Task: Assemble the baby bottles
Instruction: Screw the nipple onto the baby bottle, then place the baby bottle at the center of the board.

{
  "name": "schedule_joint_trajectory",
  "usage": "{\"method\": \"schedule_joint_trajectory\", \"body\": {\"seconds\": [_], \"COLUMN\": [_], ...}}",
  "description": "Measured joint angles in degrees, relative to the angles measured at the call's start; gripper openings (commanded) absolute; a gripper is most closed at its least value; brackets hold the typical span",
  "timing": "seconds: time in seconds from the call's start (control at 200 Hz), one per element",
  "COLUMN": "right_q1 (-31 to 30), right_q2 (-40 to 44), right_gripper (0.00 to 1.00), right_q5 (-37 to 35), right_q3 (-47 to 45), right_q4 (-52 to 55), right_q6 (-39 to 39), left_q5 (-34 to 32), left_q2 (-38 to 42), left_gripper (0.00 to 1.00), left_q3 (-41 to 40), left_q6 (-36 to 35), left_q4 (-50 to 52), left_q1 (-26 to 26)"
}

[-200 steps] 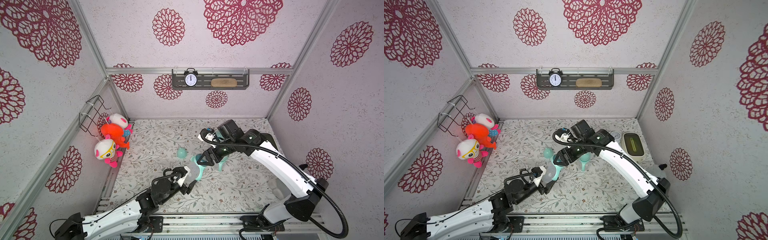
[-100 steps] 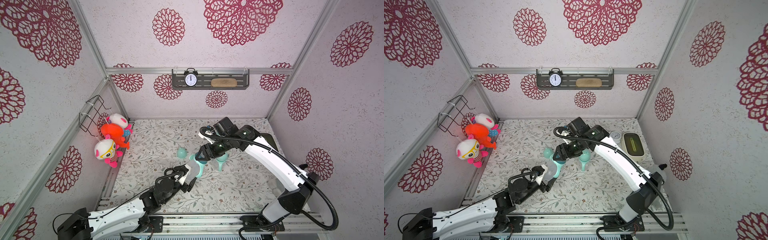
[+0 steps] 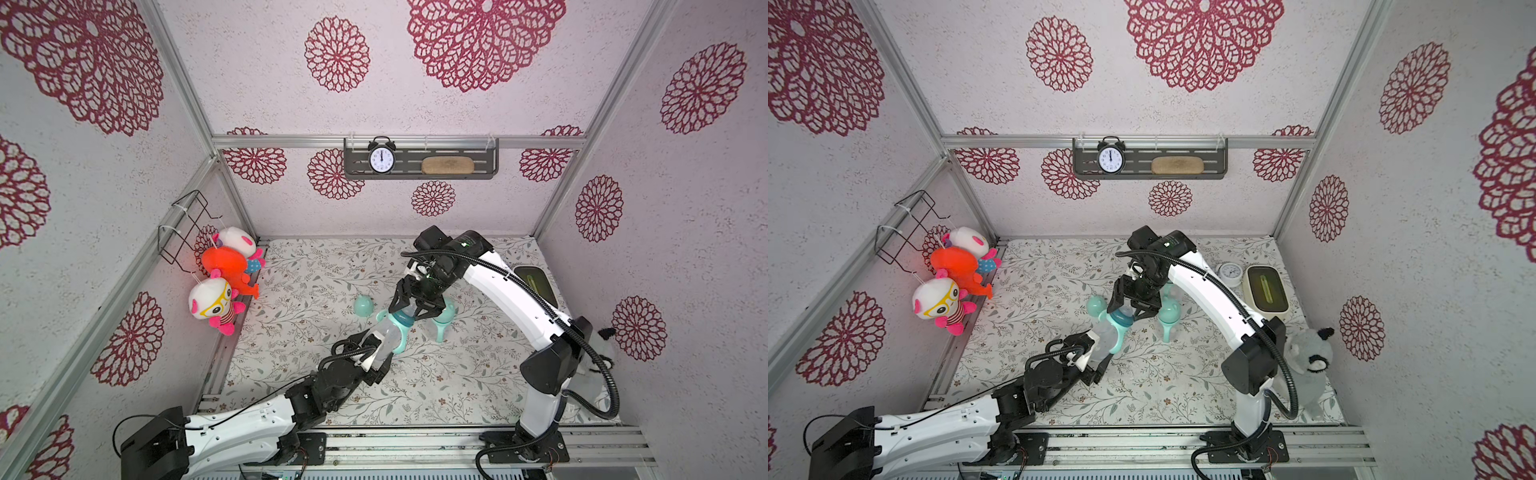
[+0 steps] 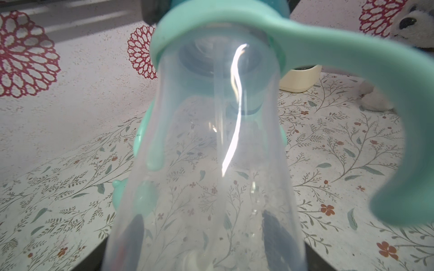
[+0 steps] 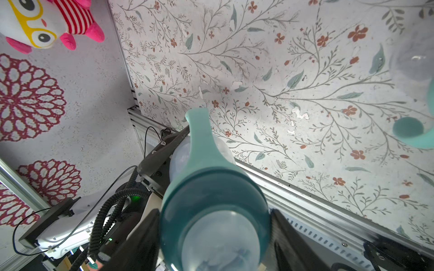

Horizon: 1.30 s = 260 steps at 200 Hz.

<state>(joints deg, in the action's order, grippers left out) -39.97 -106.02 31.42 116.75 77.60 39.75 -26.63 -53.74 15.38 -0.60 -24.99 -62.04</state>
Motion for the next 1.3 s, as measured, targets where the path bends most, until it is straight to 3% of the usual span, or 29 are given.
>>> {"method": "schedule_joint_trajectory", "body": {"seconds": [0.145,0.17,0.19,0.345,0.636,1.026,1.301], "right_q1": [0.07,0.07,0.07,-0.68,-3.80,-4.48,-5.03], "right_q2": [0.28,0.39,0.57,4.33,15.72,16.46,16.46], "right_gripper": [0.88,0.97,0.99,0.99,0.99,0.98,0.90], "right_q5": [-1.97,-2.86,-3.34,-7.26,-13.38,-14.73,-13.25], "right_q3": [0.94,1.03,1.11,-0.22,-12.70,-22.38,-26.64], "right_q4": [0.46,0.31,0.13,-3.96,-14.51,-25.86,-31.71], "right_q6": [-1.09,-1.75,-1.88,-4.17,-3.48,0.83,3.87], "left_q5": [-0.28,-0.31,-0.31,-0.92,-2.99,-5.31,-5.90], "left_q2": [-0.94,-1.09,-1.25,-1.81,-2.67,-4.94,-5.07], "left_gripper": [0.00,0.00,0.00,0.00,0.00,0.00,0.00], "left_q3": [0.00,0.00,0.00,-0.02,-0.02,0.00,0.00], "left_q6": [-0.70,-0.74,-0.87,-0.94,-1.14,-1.81,-1.81], "left_q4": [-1.57,-1.73,-1.90,-2.62,-3.56,-6.88,-7.43], "left_q1": [-0.35,-0.44,-0.46,-0.46,-0.46,-0.48,-0.48]}}
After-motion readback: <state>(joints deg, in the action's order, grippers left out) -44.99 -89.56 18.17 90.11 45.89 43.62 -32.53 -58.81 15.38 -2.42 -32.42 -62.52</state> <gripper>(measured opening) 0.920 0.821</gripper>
